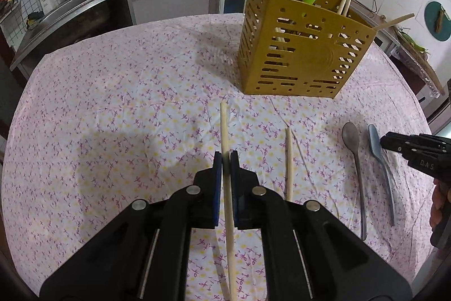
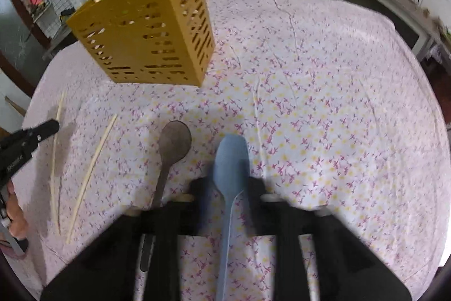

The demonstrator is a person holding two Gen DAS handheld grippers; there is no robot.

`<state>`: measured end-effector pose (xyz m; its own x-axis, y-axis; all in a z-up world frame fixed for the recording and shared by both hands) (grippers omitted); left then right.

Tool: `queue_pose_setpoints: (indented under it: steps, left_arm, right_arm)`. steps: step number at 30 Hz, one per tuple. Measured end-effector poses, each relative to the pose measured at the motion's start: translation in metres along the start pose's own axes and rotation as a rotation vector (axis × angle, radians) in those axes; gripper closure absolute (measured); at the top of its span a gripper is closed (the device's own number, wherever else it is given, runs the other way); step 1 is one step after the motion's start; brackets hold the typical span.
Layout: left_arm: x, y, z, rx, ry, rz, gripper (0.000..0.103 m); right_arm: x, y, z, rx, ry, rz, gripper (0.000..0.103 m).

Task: Organize utensils
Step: 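Lift the blue spoon and chopstick and lower both into the yellow caddy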

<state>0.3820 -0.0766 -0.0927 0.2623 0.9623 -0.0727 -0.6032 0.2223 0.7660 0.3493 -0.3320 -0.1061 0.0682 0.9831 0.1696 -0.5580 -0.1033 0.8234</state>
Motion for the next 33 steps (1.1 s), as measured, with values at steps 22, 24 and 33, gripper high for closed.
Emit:
queue_pose_setpoints:
  steps: [22, 24, 33]
  left_arm:
    - [-0.002, 0.001, 0.001, 0.004, -0.005, 0.005, 0.098]
    - [-0.001, 0.004, 0.003, -0.004, -0.003, -0.001, 0.099]
    - [-0.004, 0.030, 0.017, -0.086, 0.010, -0.014, 0.099]
  right_arm:
    - [0.011, -0.029, -0.001, 0.100, 0.051, -0.115, 0.070]
    - [0.010, -0.024, -0.001, 0.080, 0.052, -0.117, 0.070]
    - [0.021, 0.030, 0.005, -0.123, 0.002, -0.021, 0.070]
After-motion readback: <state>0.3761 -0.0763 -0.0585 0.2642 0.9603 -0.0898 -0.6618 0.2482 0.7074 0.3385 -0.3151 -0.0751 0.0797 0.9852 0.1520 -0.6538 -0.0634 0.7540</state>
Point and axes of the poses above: each gripper's, at about its wrist camera, not at the fingertips, and y roughly against the way its jaws point, x to its left, z to its top, the point moved 5 cm from there along -y, roughly the way its jaws point, and after that the axes turned 7 degrees about -x, right-handed, at the moved point
